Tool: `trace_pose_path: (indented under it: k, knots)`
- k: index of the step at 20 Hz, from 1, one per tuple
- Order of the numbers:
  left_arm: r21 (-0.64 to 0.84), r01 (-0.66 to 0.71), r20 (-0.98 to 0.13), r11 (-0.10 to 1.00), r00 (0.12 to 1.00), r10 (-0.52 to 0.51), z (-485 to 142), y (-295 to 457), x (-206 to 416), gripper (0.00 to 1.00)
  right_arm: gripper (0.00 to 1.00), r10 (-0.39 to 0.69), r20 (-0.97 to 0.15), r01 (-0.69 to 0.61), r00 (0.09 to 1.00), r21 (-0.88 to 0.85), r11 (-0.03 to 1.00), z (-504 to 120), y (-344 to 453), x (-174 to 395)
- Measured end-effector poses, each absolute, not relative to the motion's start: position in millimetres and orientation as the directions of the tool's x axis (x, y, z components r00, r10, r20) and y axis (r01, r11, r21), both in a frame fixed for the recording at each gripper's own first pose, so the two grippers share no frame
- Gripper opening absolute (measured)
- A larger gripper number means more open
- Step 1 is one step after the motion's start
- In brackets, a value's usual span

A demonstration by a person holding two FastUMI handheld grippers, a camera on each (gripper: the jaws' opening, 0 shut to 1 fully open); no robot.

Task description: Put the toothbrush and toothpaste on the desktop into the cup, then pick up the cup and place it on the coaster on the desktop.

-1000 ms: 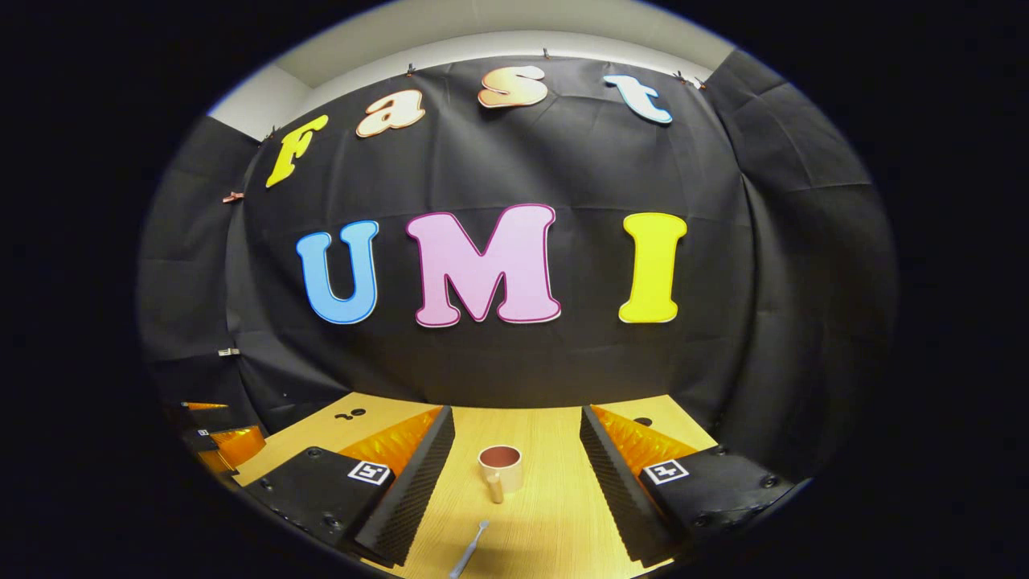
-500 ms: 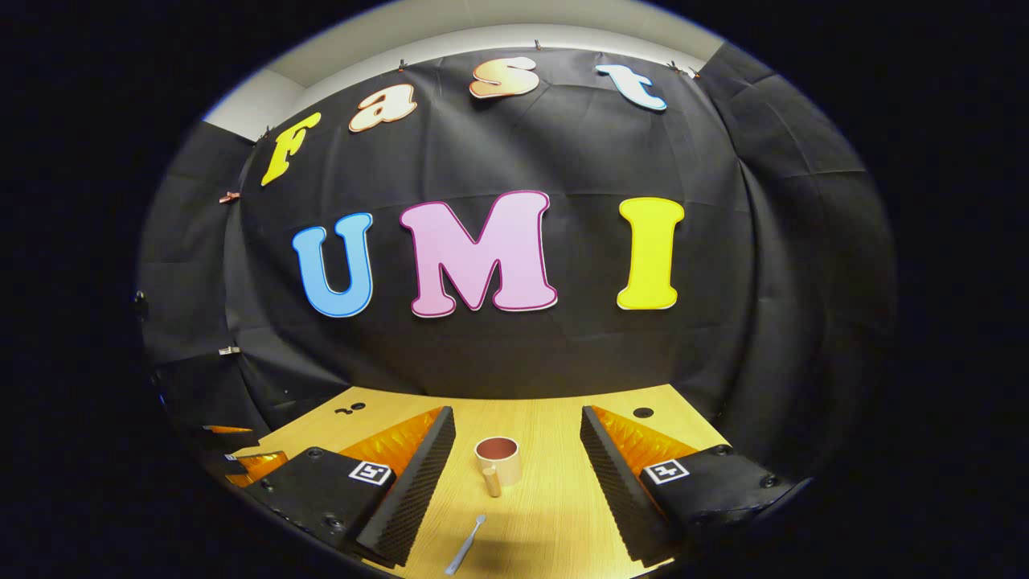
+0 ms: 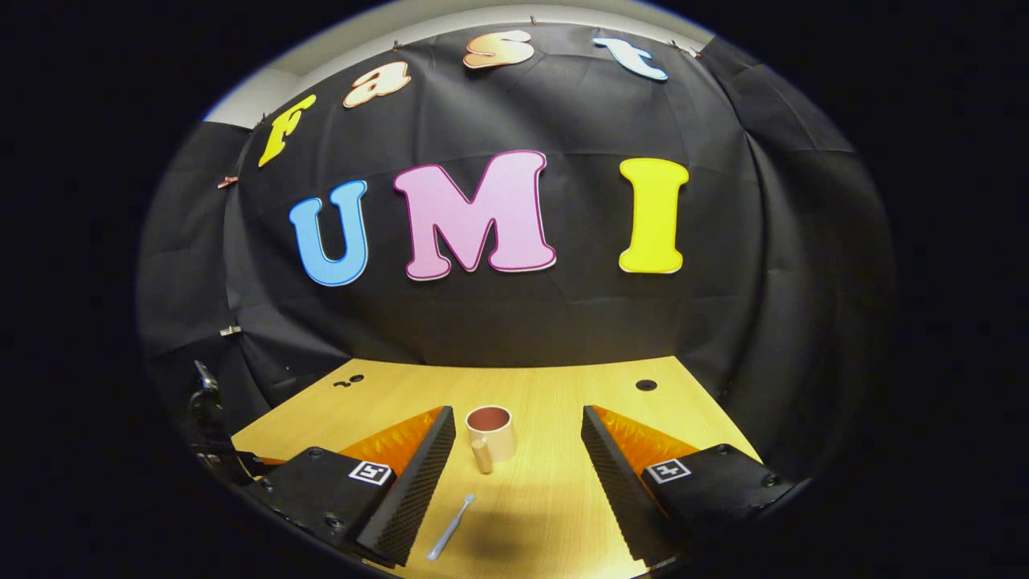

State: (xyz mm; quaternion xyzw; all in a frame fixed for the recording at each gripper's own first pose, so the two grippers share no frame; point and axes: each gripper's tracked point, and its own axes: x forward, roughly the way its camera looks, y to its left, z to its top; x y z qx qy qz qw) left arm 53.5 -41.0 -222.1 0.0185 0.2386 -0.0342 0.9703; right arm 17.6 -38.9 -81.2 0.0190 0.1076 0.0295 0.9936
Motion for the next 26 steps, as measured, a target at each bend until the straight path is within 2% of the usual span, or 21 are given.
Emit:
trace_pose_path:
  k: [1, 2, 3, 4, 6, 10, 15, 17, 20, 21, 23, 26]
  knots:
    - [0.017, 0.075, -0.494, 0.997, 0.868, -0.057, -235.7, -41.0, 55.7, 0.94, 0.98, 0.061, -0.231, -0.051, 0.971, 0.05, 0.997, -87.6, -41.6, 18.4]
    - [0.011, 0.071, -0.521, 0.997, 0.852, -0.055, -246.5, -41.4, 57.4, 0.99, 0.97, 0.063, -0.248, -0.051, 0.967, 0.054, 0.997, -93.8, -44.4, 19.8]
    - [0.006, 0.063, -0.541, 0.998, 0.84, -0.049, -256.0, -41.1, 60.8, 0.99, 1.0, 0.068, -0.261, -0.055, 0.963, 0.053, 0.997, -100.1, -47.0, 20.4]
    - [0.003, 0.056, -0.557, 0.998, 0.829, -0.045, -266.0, -40.4, 64.1, 0.99, 0.97, 0.072, -0.272, -0.062, 0.96, 0.047, 0.997, -104.4, -48.9, 21.7]
    - [-0.005, 0.035, -0.591, 0.999, 0.806, -0.031, -279.3, -40.0, 69.8, 0.99, 0.97, 0.088, -0.289, -0.078, 0.953, 0.045, 0.996, -112.9, -51.7, 24.6]
    - [0.023, 0.025, -0.634, 0.999, 0.773, -0.005, -298.4, -36.9, 73.0, 0.99, 0.98, 0.132, -0.32, -0.114, 0.938, 0.076, 0.991, -125.4, -48.6, 27.5]
    - [0.018, 0.07, -0.633, 0.997, 0.773, -0.043, -301.2, -44.3, 79.2, 0.94, 0.98, 0.114, -0.354, -0.096, 0.928, 0.07, 0.993, -135.4, -45.3, 23.1]
    - [0.028, 0.093, -0.645, 0.995, 0.762, -0.053, -303.4, -46.1, 83.9, 0.83, 0.98, 0.099, -0.392, -0.081, 0.915, 0.062, 0.995, -147.1, -38.2, 19.0]
    - [0.045, 0.147, -0.676, 0.988, 0.733, -0.079, -303.3, -48.8, 85.8, 0.45, 0.98, 0.101, -0.438, -0.074, 0.894, 0.077, 0.994, -161.8, -18.1, 12.0]
    - [0.05, 0.171, -0.694, 0.984, 0.715, -0.089, -303.4, -49.3, 84.4, 0.45, 0.98, 0.1, -0.458, -0.07, 0.884, 0.08, 0.994, -169.2, -11.0, 9.2]
    - [0.037, 0.204, -0.719, 0.978, 0.685, -0.116, -301.8, -50.2, 85.6, 0.37, 0.98, 0.094, -0.491, -0.057, 0.866, 0.089, 0.994, -179.1, 1.2, 4.3]
    - [0.034, 0.253, -0.724, 0.967, 0.674, -0.151, -302.0, -46.2, 85.3, 0.34, 0.98, 0.079, -0.539, -0.032, 0.839, 0.096, 0.995, -195.6, 13.0, -3.3]
